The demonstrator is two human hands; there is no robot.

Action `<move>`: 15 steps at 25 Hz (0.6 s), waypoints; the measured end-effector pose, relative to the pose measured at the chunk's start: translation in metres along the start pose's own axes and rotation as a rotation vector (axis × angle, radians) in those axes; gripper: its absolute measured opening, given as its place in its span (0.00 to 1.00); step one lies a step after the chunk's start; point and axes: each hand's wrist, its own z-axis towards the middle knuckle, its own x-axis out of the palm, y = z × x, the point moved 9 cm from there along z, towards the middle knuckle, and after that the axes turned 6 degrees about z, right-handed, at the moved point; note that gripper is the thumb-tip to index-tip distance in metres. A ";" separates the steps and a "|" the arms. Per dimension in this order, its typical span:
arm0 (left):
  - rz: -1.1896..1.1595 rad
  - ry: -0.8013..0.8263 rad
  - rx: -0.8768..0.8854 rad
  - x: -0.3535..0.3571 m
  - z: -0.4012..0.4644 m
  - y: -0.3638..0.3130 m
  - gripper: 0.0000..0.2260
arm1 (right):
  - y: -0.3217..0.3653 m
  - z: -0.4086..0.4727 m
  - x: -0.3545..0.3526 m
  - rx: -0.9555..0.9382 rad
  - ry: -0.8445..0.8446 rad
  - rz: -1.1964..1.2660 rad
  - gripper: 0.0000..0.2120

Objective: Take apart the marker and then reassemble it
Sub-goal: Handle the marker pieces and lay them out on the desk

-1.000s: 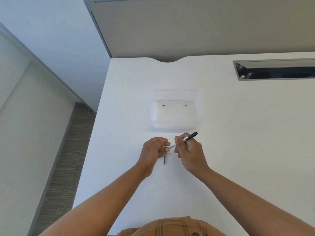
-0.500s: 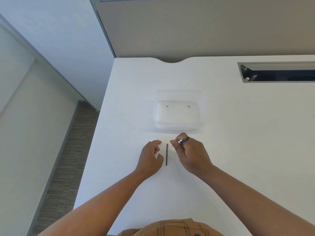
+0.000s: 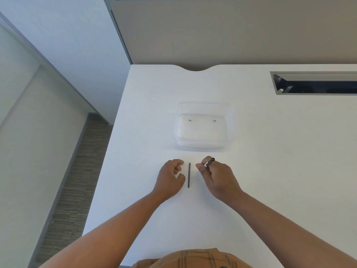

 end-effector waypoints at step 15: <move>0.037 0.032 0.092 0.004 -0.002 -0.010 0.18 | -0.021 -0.001 0.001 0.125 -0.033 0.166 0.16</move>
